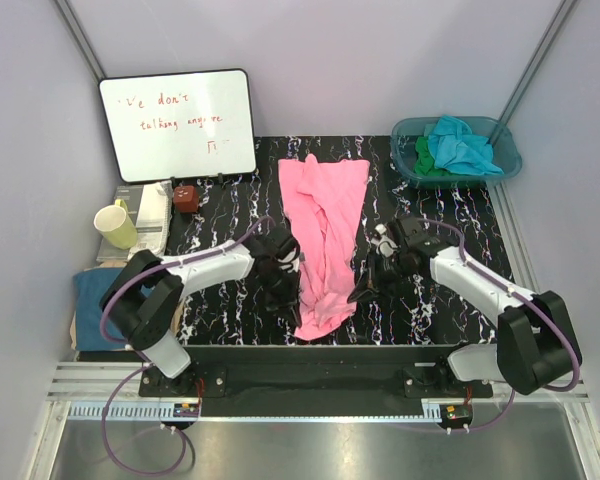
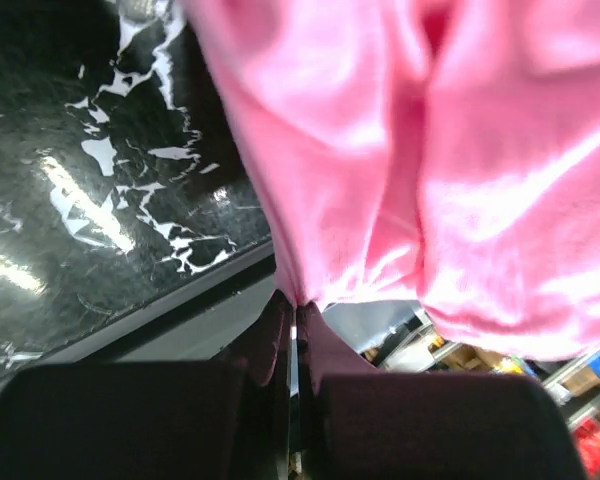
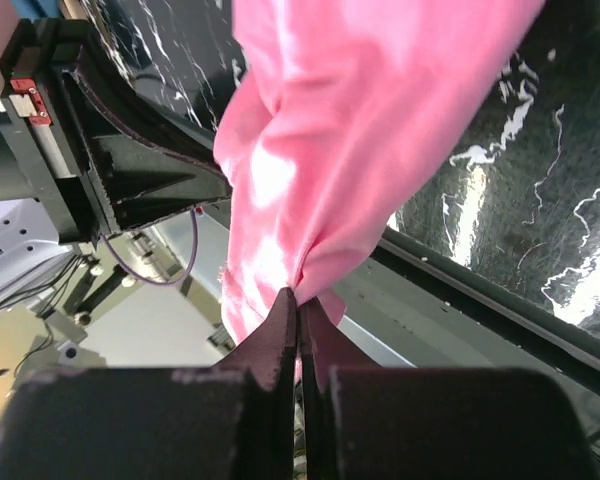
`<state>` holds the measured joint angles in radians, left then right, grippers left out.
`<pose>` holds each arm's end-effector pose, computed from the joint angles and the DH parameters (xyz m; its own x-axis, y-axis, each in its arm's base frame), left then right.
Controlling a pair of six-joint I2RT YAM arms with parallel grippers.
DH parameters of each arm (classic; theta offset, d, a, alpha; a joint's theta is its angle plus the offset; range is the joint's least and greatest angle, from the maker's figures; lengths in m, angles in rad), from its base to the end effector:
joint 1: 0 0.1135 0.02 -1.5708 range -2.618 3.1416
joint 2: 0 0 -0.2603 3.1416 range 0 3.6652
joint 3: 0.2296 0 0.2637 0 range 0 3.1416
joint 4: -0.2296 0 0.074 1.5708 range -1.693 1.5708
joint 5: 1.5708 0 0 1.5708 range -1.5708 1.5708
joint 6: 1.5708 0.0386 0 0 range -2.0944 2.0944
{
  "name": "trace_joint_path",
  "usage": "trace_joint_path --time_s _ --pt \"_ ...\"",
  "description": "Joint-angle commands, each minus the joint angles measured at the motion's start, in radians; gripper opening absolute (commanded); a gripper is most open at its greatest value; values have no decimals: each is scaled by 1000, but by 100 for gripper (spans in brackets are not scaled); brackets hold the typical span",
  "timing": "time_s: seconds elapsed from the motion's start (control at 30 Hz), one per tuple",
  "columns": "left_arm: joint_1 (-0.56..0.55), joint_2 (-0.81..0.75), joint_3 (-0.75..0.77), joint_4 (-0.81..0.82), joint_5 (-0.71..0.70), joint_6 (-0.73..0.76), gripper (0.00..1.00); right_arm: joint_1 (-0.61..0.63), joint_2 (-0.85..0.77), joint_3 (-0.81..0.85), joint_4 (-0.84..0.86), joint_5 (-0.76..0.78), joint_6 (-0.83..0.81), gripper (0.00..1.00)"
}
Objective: Fold and stack the t-shirts
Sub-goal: Fold the tshirt
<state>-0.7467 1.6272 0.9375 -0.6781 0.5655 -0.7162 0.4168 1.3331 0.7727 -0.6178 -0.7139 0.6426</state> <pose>0.2006 -0.2138 0.1519 -0.9708 0.1432 0.1925 0.0204 0.8488 -0.5283 0.2162 0.1233 0.1855 -0.9970 0.0540 0.0563 0.0780 0.6962 0.7136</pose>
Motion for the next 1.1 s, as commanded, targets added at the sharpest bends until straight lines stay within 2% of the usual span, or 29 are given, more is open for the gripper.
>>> trace_joint_path --time_s 0.0,0.2,0.33,0.6,1.07 --pt "26 -26 105 -135 -90 64 0 -3 1 117 -128 89 -89 0" --pt "135 11 269 -202 -136 138 0 -6 73 269 -189 212 -176 0" --pt "230 94 473 -261 -148 201 0 -18 164 356 -201 263 -227 0" --pt "297 328 872 -354 -135 262 0 -72 379 609 -200 340 -354 0" --pt "389 595 1164 -382 -79 205 0 -141 799 1099 -241 337 -429 0"
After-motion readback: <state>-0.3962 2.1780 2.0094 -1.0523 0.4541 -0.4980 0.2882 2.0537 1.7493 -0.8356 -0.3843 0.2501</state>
